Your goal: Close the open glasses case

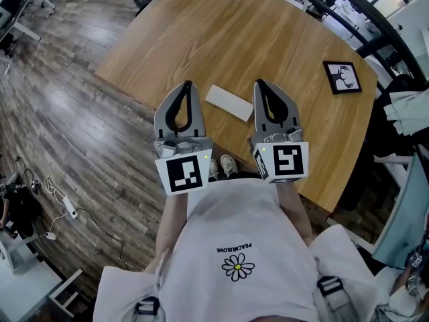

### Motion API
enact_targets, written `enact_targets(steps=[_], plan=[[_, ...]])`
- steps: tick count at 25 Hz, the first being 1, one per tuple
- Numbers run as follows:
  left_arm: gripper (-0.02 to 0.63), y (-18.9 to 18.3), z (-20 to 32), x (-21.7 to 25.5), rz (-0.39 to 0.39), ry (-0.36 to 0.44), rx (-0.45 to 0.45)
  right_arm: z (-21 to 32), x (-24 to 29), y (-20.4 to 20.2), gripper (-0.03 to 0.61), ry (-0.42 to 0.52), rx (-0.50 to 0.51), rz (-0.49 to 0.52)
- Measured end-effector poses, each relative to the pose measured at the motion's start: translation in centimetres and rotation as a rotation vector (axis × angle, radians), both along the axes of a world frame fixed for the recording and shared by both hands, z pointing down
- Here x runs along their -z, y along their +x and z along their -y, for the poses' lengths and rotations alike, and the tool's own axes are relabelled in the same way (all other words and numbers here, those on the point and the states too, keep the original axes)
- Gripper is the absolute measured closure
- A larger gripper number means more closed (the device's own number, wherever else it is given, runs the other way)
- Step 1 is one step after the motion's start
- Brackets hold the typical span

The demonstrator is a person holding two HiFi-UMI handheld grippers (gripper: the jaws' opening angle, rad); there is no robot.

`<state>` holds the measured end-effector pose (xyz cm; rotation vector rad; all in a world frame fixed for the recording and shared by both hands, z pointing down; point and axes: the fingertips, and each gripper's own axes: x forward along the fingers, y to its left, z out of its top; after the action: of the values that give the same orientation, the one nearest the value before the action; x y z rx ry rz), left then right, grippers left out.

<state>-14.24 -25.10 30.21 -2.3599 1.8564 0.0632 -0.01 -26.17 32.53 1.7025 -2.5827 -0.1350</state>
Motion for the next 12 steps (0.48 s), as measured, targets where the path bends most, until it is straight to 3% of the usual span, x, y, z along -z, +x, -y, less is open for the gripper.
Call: enact_targets(steps=[12], plan=[[0.597,0.3,0.31,-0.19,0.001,-0.003,0.002,0.14,-0.06,0.57,0.572,0.007,-0.009,-0.018]])
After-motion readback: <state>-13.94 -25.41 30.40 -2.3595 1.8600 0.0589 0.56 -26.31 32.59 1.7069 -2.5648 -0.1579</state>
